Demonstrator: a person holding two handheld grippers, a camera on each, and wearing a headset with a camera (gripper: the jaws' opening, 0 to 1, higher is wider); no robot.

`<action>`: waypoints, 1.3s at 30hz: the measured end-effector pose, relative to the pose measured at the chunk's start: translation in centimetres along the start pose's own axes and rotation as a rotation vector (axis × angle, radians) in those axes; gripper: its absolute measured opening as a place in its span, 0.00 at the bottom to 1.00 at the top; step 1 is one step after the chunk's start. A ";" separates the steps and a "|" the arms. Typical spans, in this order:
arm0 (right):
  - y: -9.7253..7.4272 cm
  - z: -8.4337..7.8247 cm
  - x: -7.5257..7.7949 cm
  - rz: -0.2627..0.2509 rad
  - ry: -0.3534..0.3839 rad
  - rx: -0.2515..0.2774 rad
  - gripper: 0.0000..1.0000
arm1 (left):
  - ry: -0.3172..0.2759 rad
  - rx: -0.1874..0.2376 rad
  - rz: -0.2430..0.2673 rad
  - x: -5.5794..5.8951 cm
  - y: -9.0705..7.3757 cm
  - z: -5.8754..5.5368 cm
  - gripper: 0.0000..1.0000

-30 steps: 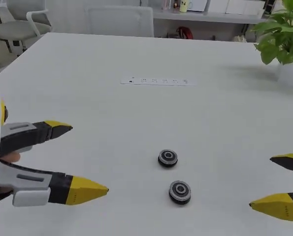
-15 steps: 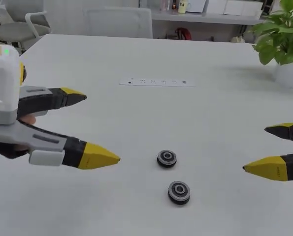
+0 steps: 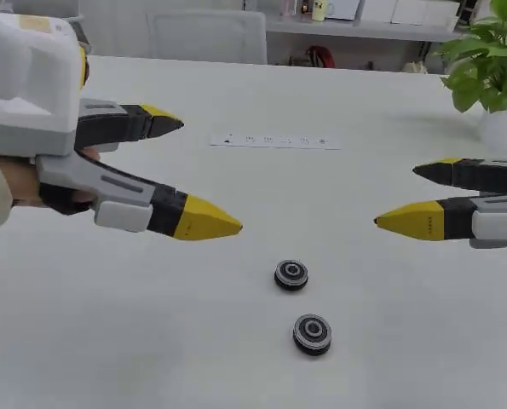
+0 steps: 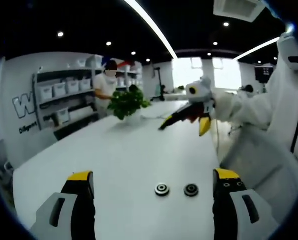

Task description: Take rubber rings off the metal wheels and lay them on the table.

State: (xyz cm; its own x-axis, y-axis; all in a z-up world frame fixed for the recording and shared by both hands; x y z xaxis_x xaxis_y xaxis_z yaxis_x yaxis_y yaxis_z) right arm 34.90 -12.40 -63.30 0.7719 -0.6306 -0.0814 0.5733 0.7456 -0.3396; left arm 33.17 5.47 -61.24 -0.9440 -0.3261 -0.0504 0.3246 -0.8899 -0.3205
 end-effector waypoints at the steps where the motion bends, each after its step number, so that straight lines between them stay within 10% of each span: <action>1: 0.2 0.1 0.0 0.005 0.006 0.007 0.88 | 0.001 0.000 -0.002 -0.1 0.2 0.1 1.00; 9: 1.4 -1.0 -0.3 0.052 0.042 0.073 0.87 | -0.003 0.015 -0.032 0.0 2.6 0.0 1.00; 19: 1.6 -3.8 0.1 0.054 0.131 0.063 0.80 | -0.014 0.025 -0.125 2.6 5.9 -3.1 0.94; 39: 3.0 -10.3 -4.5 0.192 -0.049 -0.199 0.59 | -0.001 0.024 -0.144 5.6 9.0 -6.3 0.77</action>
State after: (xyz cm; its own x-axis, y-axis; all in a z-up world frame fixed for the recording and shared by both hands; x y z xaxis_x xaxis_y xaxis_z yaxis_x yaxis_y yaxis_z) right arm 30.32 -9.55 -73.62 0.8763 -0.4669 -0.1183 0.3537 0.7905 -0.5001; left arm 30.40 -2.35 -70.40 -0.9809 -0.1945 -0.0049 0.1869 -0.9349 -0.3016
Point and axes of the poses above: the centre of the closed fingertips' face, and the gripper's own axes: y roughly forward along the fingers, x roughly to its right, z roughly out of its top, the point moved 2 cm from there along -y, roughly backward along the fingers, and after that the axes turned 7 degrees about -z, right-handed, at the moved point
